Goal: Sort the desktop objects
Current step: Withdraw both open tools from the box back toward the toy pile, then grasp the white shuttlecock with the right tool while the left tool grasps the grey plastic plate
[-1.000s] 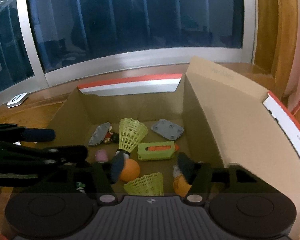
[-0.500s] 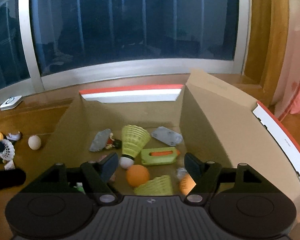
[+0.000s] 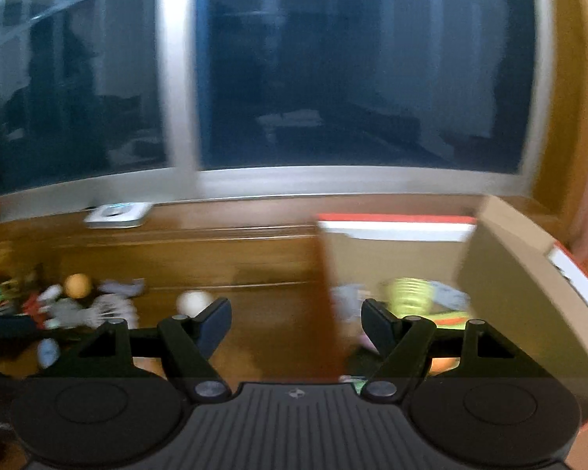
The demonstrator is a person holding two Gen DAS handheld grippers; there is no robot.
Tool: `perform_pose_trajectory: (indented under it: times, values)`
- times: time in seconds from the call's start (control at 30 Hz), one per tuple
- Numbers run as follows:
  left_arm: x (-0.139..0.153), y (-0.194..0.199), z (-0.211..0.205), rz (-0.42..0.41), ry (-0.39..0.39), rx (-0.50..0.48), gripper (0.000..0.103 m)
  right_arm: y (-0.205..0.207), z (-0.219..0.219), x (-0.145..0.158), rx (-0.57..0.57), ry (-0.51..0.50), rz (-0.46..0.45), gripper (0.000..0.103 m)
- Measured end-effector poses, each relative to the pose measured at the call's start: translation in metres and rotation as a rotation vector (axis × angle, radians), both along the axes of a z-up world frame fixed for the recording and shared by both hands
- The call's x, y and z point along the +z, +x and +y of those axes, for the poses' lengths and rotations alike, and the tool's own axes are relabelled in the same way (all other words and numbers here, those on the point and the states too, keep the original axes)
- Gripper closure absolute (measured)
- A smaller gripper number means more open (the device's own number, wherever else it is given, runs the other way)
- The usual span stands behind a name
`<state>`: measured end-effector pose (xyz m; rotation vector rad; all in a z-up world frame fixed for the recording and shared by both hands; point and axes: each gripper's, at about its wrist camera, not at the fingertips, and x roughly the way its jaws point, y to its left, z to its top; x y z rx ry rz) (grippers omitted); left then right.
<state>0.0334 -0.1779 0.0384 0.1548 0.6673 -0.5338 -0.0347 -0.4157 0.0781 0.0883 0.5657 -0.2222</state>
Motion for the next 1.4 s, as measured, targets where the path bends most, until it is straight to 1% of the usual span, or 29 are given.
perform_pose_trajectory:
  times: [0.1, 0.17, 0.4, 0.57, 0.63, 0.73, 0.83, 0.9, 1.0, 1.03, 1.1, 1.2, 1.23, 1.27, 1.3, 1.33, 1.37, 1.4]
  values:
    - [-0.007, 0.011, 0.03, 0.013, 0.005, 0.036, 0.007, 0.01, 0.038, -0.002, 0.087, 0.007, 0.008, 0.026]
    - [-0.012, 0.02, 0.047, 0.026, 0.007, 0.061, 0.007, 0.018, 0.06, -0.009, 0.134, 0.01, 0.03, 0.026]
    - [-0.026, 0.047, 0.088, 0.044, 0.025, 0.119, 0.007, 0.053, 0.11, -0.043, 0.227, 0.055, 0.122, 0.026]
    - [-0.036, 0.06, 0.103, 0.046, 0.05, 0.146, 0.007, 0.063, 0.132, -0.065, 0.274, 0.082, 0.153, 0.026]
    - [-0.041, 0.065, 0.106, 0.062, 0.055, 0.149, 0.007, 0.07, 0.139, -0.074, 0.298, 0.082, 0.163, 0.027]
    - [-0.046, 0.069, 0.111, 0.063, 0.063, 0.166, 0.007, 0.082, 0.148, -0.085, 0.329, 0.082, 0.171, 0.028]
    - [-0.05, 0.073, 0.117, 0.065, 0.056, 0.19, 0.007, 0.094, 0.151, -0.09, 0.358, 0.083, 0.171, 0.029]
    - [-0.051, 0.077, 0.119, 0.065, 0.05, 0.205, 0.007, 0.107, 0.151, -0.091, 0.365, 0.097, 0.17, 0.031]
    - [-0.051, 0.084, 0.12, 0.06, 0.052, 0.225, 0.007, 0.132, 0.151, -0.093, 0.372, 0.153, 0.171, 0.034]
    - [-0.051, 0.086, 0.121, 0.059, 0.054, 0.23, 0.007, 0.139, 0.151, -0.095, 0.375, 0.164, 0.17, 0.036]
    - [-0.051, 0.089, 0.12, 0.053, 0.059, 0.235, 0.007, 0.155, 0.155, -0.1, 0.385, 0.172, 0.176, 0.038]
    - [-0.051, 0.095, 0.119, 0.037, 0.078, 0.246, 0.007, 0.173, 0.161, -0.109, 0.403, 0.172, 0.194, 0.047]
    - [-0.051, 0.097, 0.118, 0.031, 0.084, 0.25, 0.007, 0.176, 0.162, -0.112, 0.406, 0.174, 0.204, 0.053]
    - [-0.051, 0.099, 0.118, 0.028, 0.089, 0.254, 0.007, 0.18, 0.163, -0.116, 0.409, 0.175, 0.215, 0.063]
    - [-0.051, 0.101, 0.118, 0.026, 0.093, 0.257, 0.007, 0.183, 0.164, -0.119, 0.411, 0.177, 0.225, 0.068]
    - [-0.052, 0.104, 0.117, 0.026, 0.097, 0.259, 0.007, 0.184, 0.164, -0.121, 0.409, 0.176, 0.231, 0.08]
    - [-0.052, 0.107, 0.115, 0.027, 0.099, 0.26, 0.007, 0.185, 0.164, -0.123, 0.408, 0.173, 0.234, 0.083]
    - [-0.052, 0.109, 0.113, 0.027, 0.098, 0.258, 0.007, 0.185, 0.165, -0.124, 0.41, 0.171, 0.226, 0.084]
